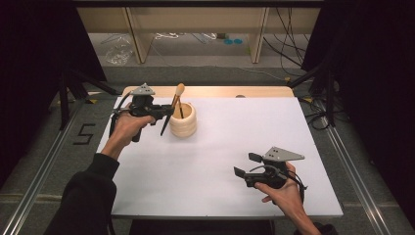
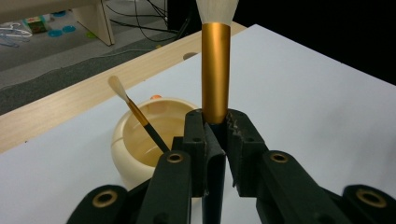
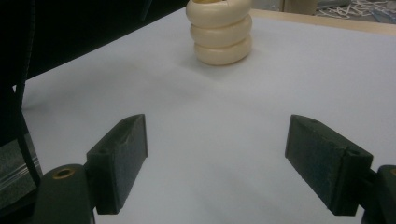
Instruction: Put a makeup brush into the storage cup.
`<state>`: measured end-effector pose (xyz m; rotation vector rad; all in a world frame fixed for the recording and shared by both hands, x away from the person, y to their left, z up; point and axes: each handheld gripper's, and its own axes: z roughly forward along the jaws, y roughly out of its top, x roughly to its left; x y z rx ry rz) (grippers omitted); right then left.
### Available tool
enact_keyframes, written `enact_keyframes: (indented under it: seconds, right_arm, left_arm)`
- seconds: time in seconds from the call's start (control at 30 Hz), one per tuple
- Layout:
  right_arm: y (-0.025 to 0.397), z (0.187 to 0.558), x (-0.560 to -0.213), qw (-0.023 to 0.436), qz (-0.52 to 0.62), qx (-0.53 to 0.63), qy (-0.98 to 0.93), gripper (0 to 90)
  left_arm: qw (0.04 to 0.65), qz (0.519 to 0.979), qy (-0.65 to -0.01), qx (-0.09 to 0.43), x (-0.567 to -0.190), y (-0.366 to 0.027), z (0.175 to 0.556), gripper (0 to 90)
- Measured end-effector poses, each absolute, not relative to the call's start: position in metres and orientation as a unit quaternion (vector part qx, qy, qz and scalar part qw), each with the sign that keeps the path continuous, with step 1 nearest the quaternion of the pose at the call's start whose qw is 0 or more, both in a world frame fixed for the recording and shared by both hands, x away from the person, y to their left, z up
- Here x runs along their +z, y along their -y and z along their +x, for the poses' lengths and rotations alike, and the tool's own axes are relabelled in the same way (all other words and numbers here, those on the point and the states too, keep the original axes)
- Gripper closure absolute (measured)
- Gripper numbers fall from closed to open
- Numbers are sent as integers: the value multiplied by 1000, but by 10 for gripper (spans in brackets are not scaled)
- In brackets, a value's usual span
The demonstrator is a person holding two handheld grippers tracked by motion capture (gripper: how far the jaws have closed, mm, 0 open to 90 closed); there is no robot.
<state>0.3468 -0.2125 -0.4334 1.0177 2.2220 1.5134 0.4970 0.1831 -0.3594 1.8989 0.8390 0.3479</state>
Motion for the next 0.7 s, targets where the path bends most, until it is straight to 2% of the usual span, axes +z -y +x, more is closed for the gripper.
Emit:
enact_keyframes:
  seconds: [0.63,0.7]
  right_arm:
    - [213,347,-433,135,351,521,-766,220]
    - [212,346,-433,123,356,520,-766,220]
  left_arm:
    - [514,757,-372,160,-346,-177,522,789]
    - [513,754,-377,162,-346,-176,524,789]
